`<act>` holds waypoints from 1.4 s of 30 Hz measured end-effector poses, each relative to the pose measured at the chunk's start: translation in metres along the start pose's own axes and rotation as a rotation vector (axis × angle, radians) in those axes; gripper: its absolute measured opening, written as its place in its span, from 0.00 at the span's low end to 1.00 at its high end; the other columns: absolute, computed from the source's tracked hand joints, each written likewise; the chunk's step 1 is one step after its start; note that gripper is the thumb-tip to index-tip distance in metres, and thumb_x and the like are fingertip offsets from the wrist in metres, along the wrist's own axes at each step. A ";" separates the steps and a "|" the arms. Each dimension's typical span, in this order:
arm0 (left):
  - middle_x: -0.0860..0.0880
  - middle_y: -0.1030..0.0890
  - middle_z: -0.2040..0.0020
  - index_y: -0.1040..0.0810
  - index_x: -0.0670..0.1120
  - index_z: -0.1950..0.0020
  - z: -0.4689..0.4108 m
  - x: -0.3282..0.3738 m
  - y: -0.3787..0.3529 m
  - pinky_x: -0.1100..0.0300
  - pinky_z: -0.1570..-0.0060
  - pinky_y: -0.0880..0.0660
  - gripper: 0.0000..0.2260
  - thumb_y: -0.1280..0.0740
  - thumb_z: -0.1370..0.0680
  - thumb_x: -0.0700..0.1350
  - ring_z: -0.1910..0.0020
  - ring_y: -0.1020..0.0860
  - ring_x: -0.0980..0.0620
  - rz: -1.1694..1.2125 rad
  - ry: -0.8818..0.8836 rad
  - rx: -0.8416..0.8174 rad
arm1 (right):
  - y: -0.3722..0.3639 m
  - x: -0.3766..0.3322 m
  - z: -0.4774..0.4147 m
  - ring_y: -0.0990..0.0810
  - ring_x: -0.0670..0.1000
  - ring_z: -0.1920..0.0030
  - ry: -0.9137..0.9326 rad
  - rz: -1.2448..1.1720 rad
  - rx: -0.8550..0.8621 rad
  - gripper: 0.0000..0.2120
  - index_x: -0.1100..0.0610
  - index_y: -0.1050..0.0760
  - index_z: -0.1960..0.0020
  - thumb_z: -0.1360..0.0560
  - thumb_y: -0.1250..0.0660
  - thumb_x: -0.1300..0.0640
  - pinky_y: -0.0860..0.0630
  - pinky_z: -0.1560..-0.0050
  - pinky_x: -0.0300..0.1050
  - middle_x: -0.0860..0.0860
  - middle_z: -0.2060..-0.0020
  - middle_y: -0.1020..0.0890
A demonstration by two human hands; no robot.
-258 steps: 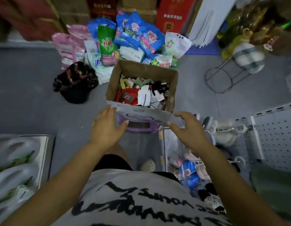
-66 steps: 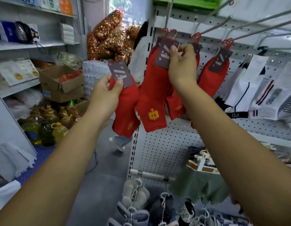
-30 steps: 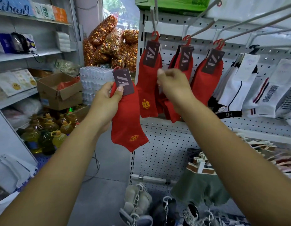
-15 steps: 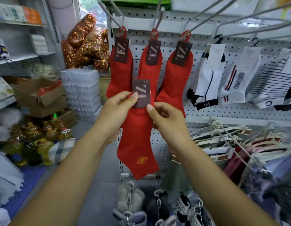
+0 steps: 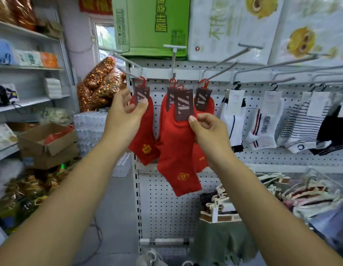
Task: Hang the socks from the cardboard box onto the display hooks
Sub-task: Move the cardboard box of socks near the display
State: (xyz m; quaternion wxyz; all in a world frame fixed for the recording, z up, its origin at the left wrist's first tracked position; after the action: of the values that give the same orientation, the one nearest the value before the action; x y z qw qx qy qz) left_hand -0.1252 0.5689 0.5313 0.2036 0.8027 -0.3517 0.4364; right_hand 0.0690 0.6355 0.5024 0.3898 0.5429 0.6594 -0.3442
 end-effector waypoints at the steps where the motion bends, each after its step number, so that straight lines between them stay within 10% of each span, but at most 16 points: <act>1: 0.54 0.26 0.30 0.31 0.53 0.27 -0.005 0.007 -0.002 0.57 0.33 0.28 0.22 0.30 0.20 0.51 0.34 0.25 0.56 -0.009 -0.049 -0.003 | -0.001 -0.003 -0.006 0.14 0.54 0.55 0.000 0.001 0.005 0.05 0.56 0.19 0.51 0.20 0.33 0.57 0.19 0.48 0.54 0.54 0.58 0.13; 8: 0.54 0.21 0.39 0.28 0.63 0.39 -0.034 0.018 -0.006 0.64 0.44 0.26 0.14 0.31 0.19 0.47 0.36 0.22 0.51 0.013 -0.184 -0.041 | -0.011 -0.012 -0.039 0.16 0.52 0.55 -0.060 -0.002 0.029 0.04 0.56 0.20 0.51 0.20 0.32 0.56 0.18 0.48 0.52 0.56 0.56 0.14; 12: 0.57 0.24 0.39 0.27 0.51 0.33 -0.039 0.022 -0.003 0.76 0.54 0.27 0.13 0.33 0.18 0.44 0.38 0.23 0.54 -0.033 -0.204 -0.056 | -0.015 -0.008 -0.047 0.16 0.53 0.55 -0.082 -0.008 0.061 0.05 0.59 0.20 0.48 0.20 0.32 0.58 0.18 0.47 0.52 0.58 0.54 0.14; 17: 0.59 0.25 0.35 0.30 0.60 0.37 -0.037 0.013 0.001 0.54 0.34 0.26 0.14 0.33 0.18 0.44 0.41 0.23 0.59 -0.072 -0.236 -0.085 | -0.021 0.008 -0.057 0.17 0.51 0.59 -0.134 0.072 0.058 0.05 0.54 0.18 0.53 0.21 0.31 0.54 0.20 0.56 0.46 0.50 0.61 0.15; 27: 0.69 0.28 0.38 0.33 0.68 0.40 -0.033 0.013 0.002 0.48 0.31 0.27 0.19 0.34 0.18 0.44 0.44 0.25 0.67 -0.110 -0.241 -0.114 | -0.034 0.023 -0.079 0.19 0.54 0.60 -0.194 0.131 0.080 0.11 0.59 0.18 0.58 0.25 0.29 0.51 0.17 0.49 0.62 0.55 0.63 0.16; 37: 0.63 0.31 0.30 0.37 0.74 0.38 -0.029 0.018 0.011 0.49 0.28 0.30 0.25 0.34 0.17 0.43 0.38 0.26 0.64 -0.153 -0.225 -0.229 | -0.031 0.031 -0.072 0.18 0.54 0.45 -0.162 0.212 -0.029 0.15 0.58 0.24 0.39 0.22 0.30 0.53 0.22 0.38 0.54 0.54 0.50 0.17; 42: 0.55 0.32 0.22 0.40 0.57 0.20 0.006 0.006 0.014 0.54 0.28 0.31 0.29 0.33 0.18 0.43 0.30 0.27 0.58 -0.118 -0.084 -0.201 | -0.014 0.029 -0.046 0.22 0.50 0.41 -0.094 0.303 -0.129 0.23 0.57 0.31 0.29 0.21 0.30 0.53 0.26 0.41 0.43 0.52 0.41 0.21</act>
State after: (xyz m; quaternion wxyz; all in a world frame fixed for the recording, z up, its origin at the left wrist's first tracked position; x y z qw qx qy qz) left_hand -0.1301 0.5530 0.5331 0.2932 0.8152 -0.3542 0.3521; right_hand 0.0453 0.6867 0.4982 0.5018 0.5931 0.5719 -0.2635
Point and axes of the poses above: each hand's wrist, its own z-axis away from the middle knuckle, its own y-axis out of the back of the hand, x = y × z, the point moved 2 cm from there along -z, towards the middle knuckle
